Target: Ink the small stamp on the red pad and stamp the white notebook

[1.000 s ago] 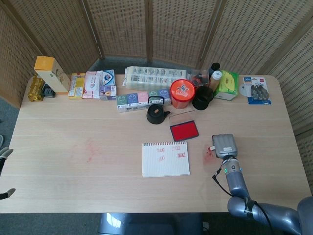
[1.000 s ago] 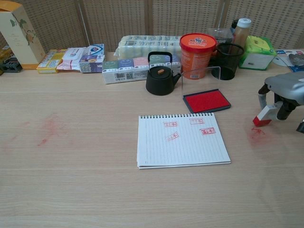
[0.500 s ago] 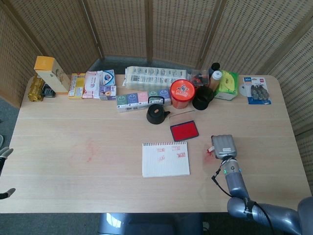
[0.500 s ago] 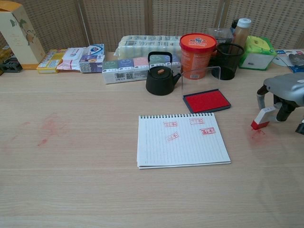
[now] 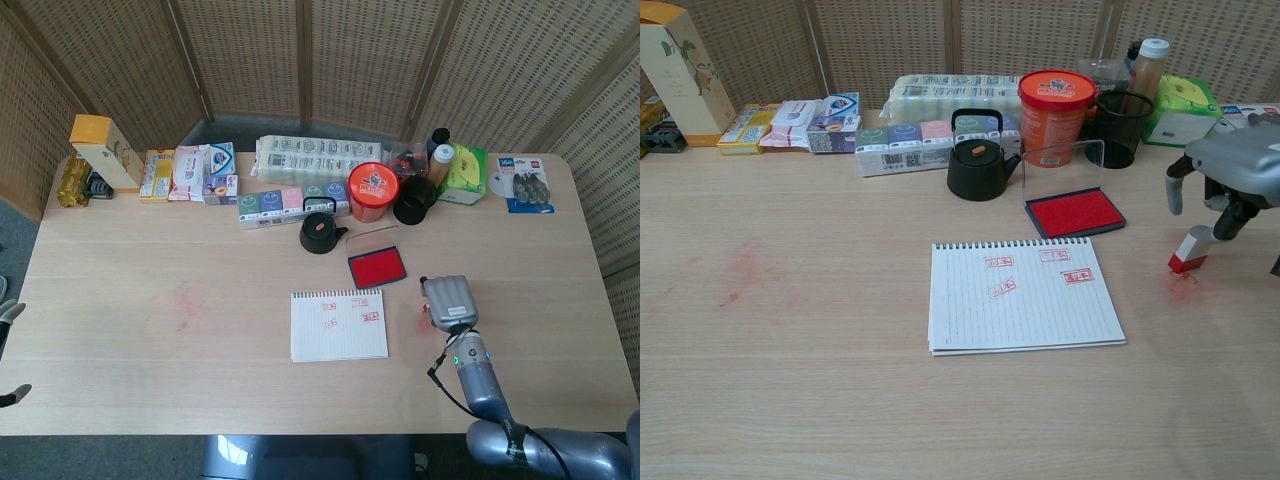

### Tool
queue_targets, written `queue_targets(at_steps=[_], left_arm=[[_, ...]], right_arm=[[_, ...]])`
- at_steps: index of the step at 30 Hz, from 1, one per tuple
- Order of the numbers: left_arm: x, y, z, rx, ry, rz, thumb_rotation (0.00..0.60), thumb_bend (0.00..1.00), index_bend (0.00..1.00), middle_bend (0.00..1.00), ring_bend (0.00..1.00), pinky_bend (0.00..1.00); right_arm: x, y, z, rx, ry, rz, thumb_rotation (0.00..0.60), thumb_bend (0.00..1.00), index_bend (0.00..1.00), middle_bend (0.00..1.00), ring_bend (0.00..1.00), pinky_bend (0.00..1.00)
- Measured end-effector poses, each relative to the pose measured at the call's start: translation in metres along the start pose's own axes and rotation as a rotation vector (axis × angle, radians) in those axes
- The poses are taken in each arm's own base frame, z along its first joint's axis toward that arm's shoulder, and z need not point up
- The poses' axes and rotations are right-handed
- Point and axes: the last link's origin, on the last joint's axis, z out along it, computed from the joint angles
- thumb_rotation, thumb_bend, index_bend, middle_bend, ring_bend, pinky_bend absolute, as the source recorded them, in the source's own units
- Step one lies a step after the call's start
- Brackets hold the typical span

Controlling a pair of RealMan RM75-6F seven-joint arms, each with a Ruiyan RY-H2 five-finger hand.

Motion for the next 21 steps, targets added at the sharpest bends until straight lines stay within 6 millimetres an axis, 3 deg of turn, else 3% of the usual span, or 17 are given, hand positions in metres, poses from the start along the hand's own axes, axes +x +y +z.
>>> queue_targets(at_steps=[2, 7, 10, 15, 21], left_arm=[[0.001, 0.0, -0.001, -0.002, 0.004, -0.002, 0.6, 0.0, 0.0, 0.0, 0.0, 0.01], [0.003, -0.001, -0.003, -0.008, 0.011, -0.006, 0.6, 0.0, 0.0, 0.0, 0.0, 0.01], [0.003, -0.001, -0.005, -0.014, 0.014, -0.006, 0.6, 0.0, 0.0, 0.0, 0.0, 0.01], [0.005, 0.0, -0.007, -0.031, 0.026, 0.003, 0.6, 0.0, 0.0, 0.0, 0.0, 0.01], [0.008, 0.001, -0.012, -0.04, 0.053, 0.011, 0.6, 0.0, 0.0, 0.0, 0.0, 0.01]], right_arm=[[0.01, -0.003, -0.01, 0.028, 0.032, 0.002, 0.6, 0.34, 0.36, 0.88, 0.93, 0.99], [0.038, 0.01, -0.04, 0.098, 0.133, -0.005, 0.6, 0.19, 0.22, 0.4, 0.36, 0.67], [0.044, 0.024, -0.051, 0.11, 0.157, 0.019, 0.6, 0.12, 0.2, 0.25, 0.2, 0.54], [0.043, 0.045, -0.066, 0.116, 0.195, 0.068, 0.57, 0.01, 0.19, 0.18, 0.12, 0.49], [0.037, 0.071, -0.093, 0.078, 0.327, 0.025, 0.497, 0.0, 0.2, 0.13, 0.06, 0.34]])
